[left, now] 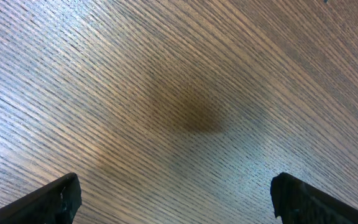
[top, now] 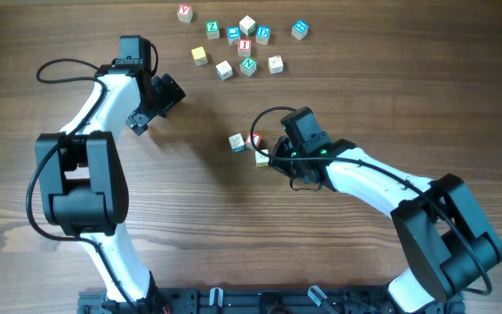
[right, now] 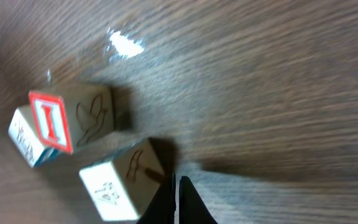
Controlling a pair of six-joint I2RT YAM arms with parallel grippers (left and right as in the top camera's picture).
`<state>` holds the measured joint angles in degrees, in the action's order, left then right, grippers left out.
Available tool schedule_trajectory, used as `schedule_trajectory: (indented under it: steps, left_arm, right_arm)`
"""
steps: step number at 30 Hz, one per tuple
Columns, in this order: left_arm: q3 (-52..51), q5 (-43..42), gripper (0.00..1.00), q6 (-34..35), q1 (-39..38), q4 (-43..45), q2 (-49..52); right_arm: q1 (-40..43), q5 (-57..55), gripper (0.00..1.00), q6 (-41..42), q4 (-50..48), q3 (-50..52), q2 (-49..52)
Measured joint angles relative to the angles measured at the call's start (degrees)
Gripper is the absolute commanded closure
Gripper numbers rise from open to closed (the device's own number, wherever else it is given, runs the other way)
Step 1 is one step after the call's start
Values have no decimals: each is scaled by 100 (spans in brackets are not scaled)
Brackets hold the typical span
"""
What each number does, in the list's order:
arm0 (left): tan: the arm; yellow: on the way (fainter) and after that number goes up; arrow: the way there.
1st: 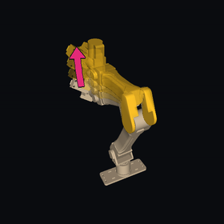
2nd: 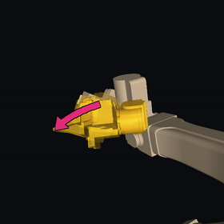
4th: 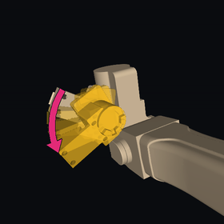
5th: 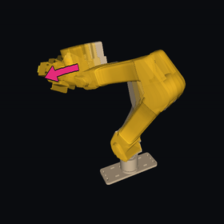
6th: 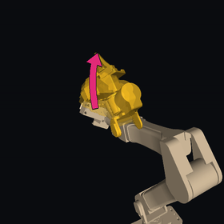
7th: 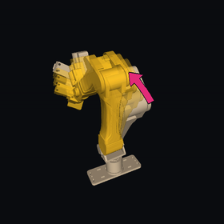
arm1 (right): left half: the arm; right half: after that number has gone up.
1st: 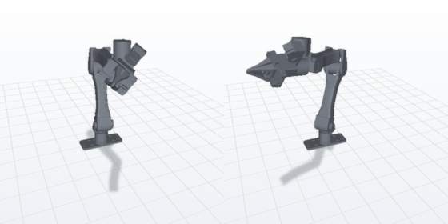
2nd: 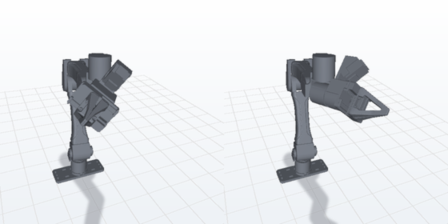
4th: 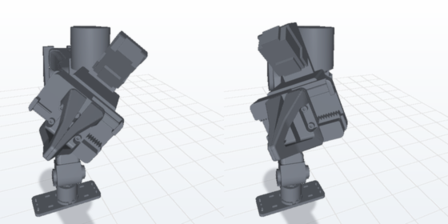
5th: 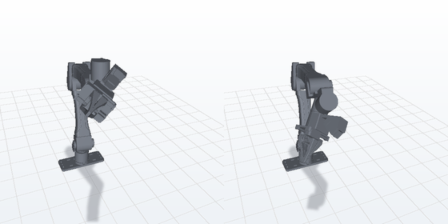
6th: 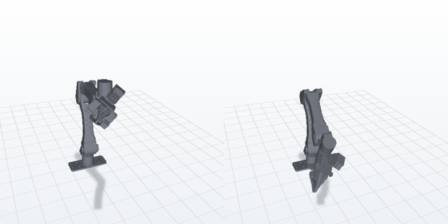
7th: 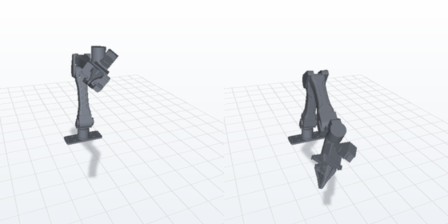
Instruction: Form a circle
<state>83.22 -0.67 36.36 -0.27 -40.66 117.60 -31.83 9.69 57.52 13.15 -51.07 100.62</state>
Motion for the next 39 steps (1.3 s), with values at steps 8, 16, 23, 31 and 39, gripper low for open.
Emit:
schedule_trajectory:
  steps: [8,16,23,31,39]
  left_arm:
    - [0,0,0,0,0,0,0]
    - [0,0,0,0,0,0,0]
    - [0,0,0,0,0,0,0]
    - [0,0,0,0,0,0,0]
    - [0,0,0,0,0,0,0]
  right_arm:
    - [0,39,86,76,-175,0,0]
    - [-22,450,91,81,-168,0,0]
    - [-107,494,95,83,-168,0,0]
    - [-107,688,95,120,114,0,0]
    - [-385,1333,96,118,87,0,0]
